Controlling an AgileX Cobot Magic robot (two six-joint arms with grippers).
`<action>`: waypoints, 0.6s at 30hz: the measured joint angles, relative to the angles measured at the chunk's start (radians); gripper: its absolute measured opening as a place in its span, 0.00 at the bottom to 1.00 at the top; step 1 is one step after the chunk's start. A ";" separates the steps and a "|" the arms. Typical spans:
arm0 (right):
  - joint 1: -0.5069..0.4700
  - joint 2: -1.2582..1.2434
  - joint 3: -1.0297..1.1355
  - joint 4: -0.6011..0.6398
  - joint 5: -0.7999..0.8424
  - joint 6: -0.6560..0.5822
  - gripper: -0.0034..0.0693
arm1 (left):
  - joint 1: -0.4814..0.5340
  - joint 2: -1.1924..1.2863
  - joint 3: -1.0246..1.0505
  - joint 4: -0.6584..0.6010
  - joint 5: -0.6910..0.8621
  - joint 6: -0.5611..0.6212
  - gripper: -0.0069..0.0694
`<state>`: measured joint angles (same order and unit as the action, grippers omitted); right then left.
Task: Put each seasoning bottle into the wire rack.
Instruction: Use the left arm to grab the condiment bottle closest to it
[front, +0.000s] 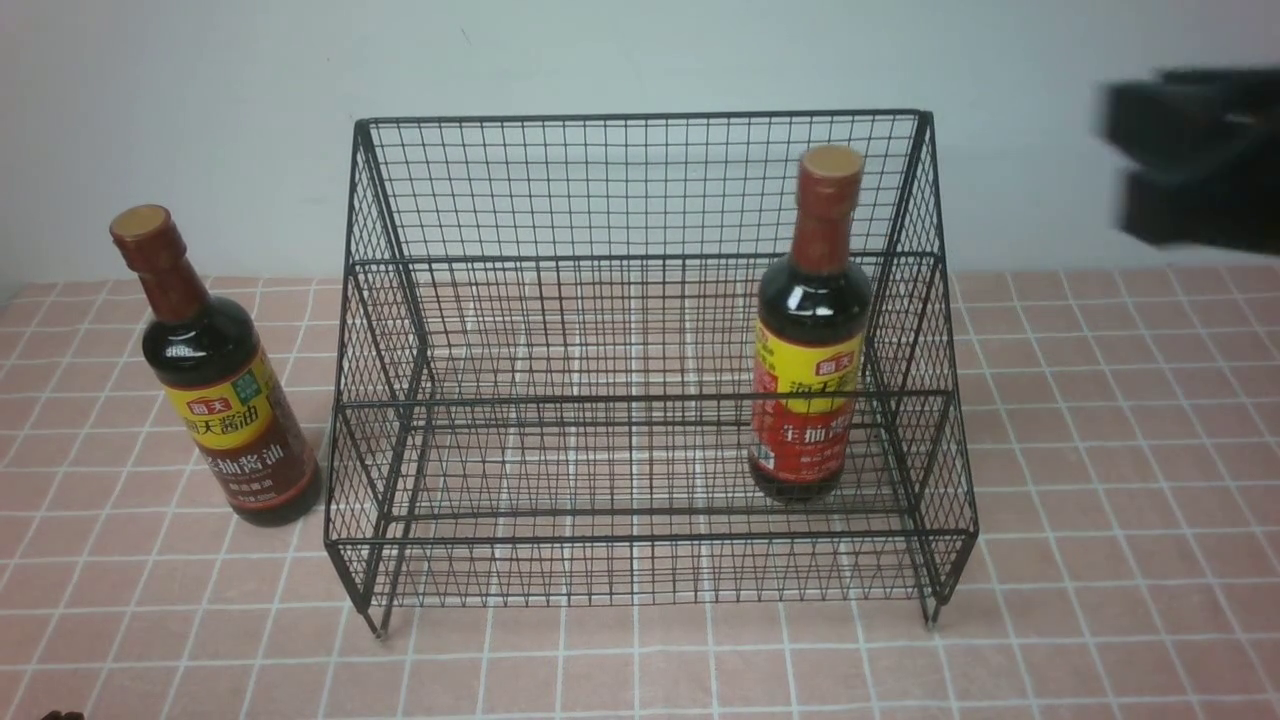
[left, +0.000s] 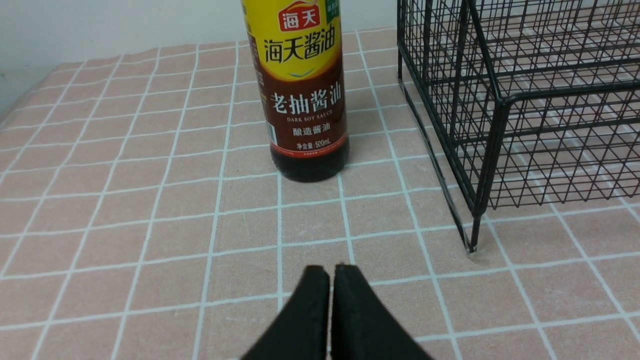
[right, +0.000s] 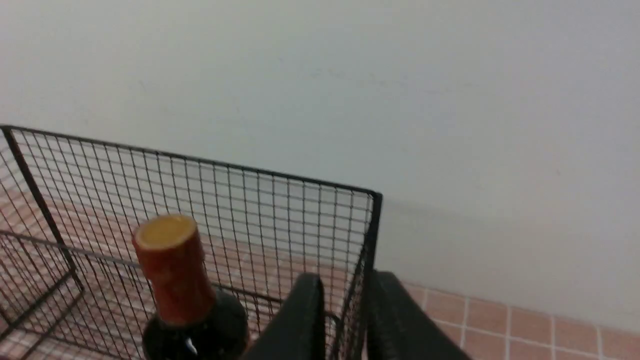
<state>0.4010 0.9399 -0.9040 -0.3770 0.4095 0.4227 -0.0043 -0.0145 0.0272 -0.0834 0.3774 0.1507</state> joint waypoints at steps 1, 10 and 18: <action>0.000 -0.033 0.014 0.017 0.020 -0.014 0.10 | 0.000 0.000 0.000 0.000 0.000 0.000 0.08; -0.120 -0.416 0.398 0.239 -0.171 -0.095 0.04 | 0.000 0.000 0.000 0.000 0.000 0.000 0.08; -0.306 -0.648 0.704 0.417 -0.398 -0.206 0.04 | 0.000 0.000 0.000 0.000 0.000 0.000 0.08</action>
<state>0.0948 0.2919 -0.2005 0.0395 0.0112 0.2162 -0.0043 -0.0145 0.0272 -0.0834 0.3774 0.1507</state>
